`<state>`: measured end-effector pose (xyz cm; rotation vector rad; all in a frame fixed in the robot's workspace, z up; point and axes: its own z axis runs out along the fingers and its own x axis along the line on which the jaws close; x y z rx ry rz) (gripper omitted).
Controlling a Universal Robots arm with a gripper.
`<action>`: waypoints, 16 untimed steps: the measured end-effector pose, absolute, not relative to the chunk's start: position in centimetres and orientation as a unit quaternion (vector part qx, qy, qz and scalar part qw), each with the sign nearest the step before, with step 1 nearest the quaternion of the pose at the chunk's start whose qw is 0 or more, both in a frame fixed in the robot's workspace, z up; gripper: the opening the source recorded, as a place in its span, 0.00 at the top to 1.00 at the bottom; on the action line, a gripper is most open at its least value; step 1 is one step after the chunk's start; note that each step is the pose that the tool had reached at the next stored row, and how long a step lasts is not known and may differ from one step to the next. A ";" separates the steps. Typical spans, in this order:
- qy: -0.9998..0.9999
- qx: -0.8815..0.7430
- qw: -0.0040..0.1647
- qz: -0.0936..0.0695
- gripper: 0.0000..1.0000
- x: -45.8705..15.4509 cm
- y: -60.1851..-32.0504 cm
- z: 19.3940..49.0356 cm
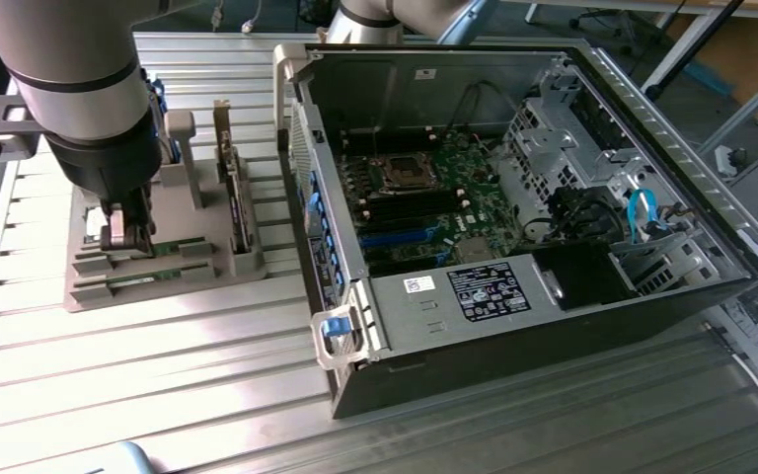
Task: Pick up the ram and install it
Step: 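Pick up the ram and move it above insertion slot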
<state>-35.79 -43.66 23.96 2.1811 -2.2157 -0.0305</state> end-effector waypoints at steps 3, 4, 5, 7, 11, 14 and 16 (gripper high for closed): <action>-0.713 0.701 0.016 -0.010 0.64 -35.8 -43.8 23.8; -0.713 0.701 0.016 -0.010 0.64 -35.8 -43.8 23.7; -0.713 0.701 0.016 -0.010 0.64 -35.8 -43.8 23.6; -0.713 0.701 0.016 -0.010 0.64 -35.8 -43.8 23.5; -0.713 0.701 0.016 -0.010 0.64 -35.8 -43.9 23.2; -0.713 0.701 0.016 -0.010 0.64 -35.8 -44.0 22.9; -0.713 0.701 0.016 -0.010 0.64 -35.8 -44.2 22.8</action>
